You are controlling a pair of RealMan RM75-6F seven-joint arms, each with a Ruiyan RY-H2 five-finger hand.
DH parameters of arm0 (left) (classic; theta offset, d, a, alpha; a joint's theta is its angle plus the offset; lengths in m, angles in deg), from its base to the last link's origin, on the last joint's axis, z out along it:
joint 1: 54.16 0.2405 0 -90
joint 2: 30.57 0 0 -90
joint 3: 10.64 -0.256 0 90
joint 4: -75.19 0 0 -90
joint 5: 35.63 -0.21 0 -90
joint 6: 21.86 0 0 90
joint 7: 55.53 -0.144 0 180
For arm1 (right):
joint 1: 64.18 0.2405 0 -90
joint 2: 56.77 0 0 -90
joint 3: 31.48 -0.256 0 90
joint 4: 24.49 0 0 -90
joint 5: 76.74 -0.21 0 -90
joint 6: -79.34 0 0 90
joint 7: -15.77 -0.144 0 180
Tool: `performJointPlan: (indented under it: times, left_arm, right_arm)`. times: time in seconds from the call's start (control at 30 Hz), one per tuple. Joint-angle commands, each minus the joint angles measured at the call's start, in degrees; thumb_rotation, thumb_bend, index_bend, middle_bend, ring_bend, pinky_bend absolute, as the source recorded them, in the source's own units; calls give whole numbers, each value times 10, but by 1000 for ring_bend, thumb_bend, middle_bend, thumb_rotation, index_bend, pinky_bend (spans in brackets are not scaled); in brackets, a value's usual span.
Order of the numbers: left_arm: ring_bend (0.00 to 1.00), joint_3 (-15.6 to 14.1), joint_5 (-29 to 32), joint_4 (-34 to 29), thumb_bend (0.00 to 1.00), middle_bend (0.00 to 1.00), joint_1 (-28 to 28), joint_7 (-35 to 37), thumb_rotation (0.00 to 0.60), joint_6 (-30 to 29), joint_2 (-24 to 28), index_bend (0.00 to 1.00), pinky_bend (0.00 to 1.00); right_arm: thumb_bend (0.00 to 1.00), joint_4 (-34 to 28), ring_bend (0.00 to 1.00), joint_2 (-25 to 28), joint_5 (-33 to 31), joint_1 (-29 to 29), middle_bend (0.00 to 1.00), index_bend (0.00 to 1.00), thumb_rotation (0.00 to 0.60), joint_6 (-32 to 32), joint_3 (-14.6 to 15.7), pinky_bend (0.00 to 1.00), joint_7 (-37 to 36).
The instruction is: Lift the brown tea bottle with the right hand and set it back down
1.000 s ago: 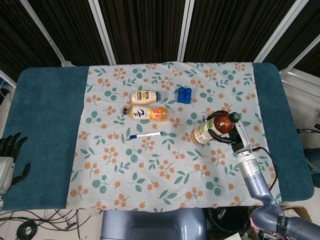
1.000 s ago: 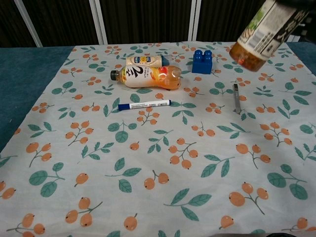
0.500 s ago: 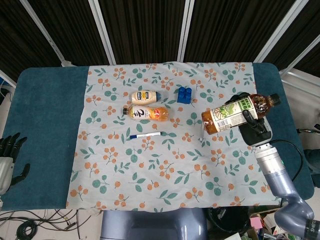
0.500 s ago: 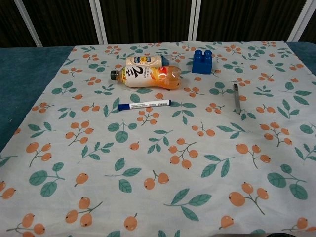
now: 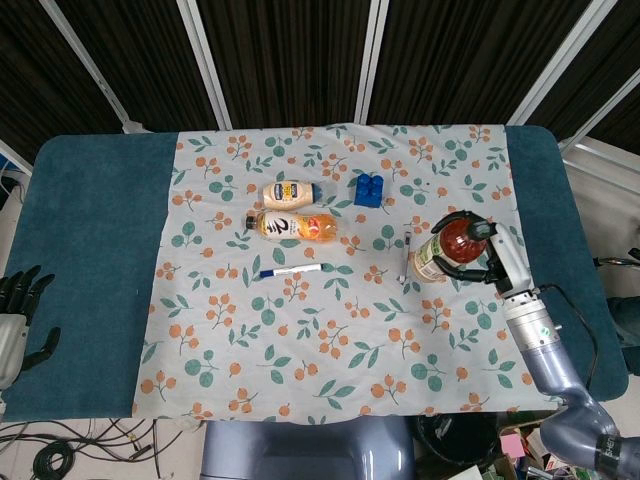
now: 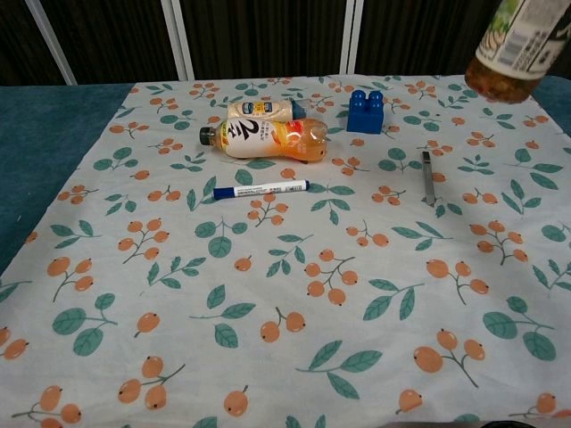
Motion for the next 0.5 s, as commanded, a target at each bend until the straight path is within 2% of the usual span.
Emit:
performJointPlan:
  times: [0.03, 0.17, 0.37, 0.43, 0.5]
  left_arm:
    - [11, 0, 0, 0, 393, 23, 0, 1, 600, 0, 0, 122, 78]
    - [11, 0, 0, -1, 393, 23, 0, 1, 600, 1, 1, 122, 89]
    - [12, 0, 1, -1, 393, 23, -1, 0, 600, 3, 1, 122, 90]
    - [12, 0, 2, -2, 394, 23, -1, -1, 600, 3, 1, 122, 90]
    - [11, 0, 2, -2, 393, 23, -1, -2, 600, 4, 1, 122, 90]
  right_arm:
    - [448, 92, 634, -81, -41, 33, 510, 493, 600, -50, 72, 793, 499]
    - [449, 111, 634, -86, -41, 42, 510, 493, 600, -60, 83, 793, 619]
    - [449, 129, 634, -82, -39, 48, 510, 493, 600, -79, 87, 791, 715]
    - [449, 128, 634, -81, -40, 49, 510, 493, 600, -81, 88, 789, 733]
    - [448, 110, 633, -80, -50, 48, 509, 493, 600, -76, 84, 788, 708]
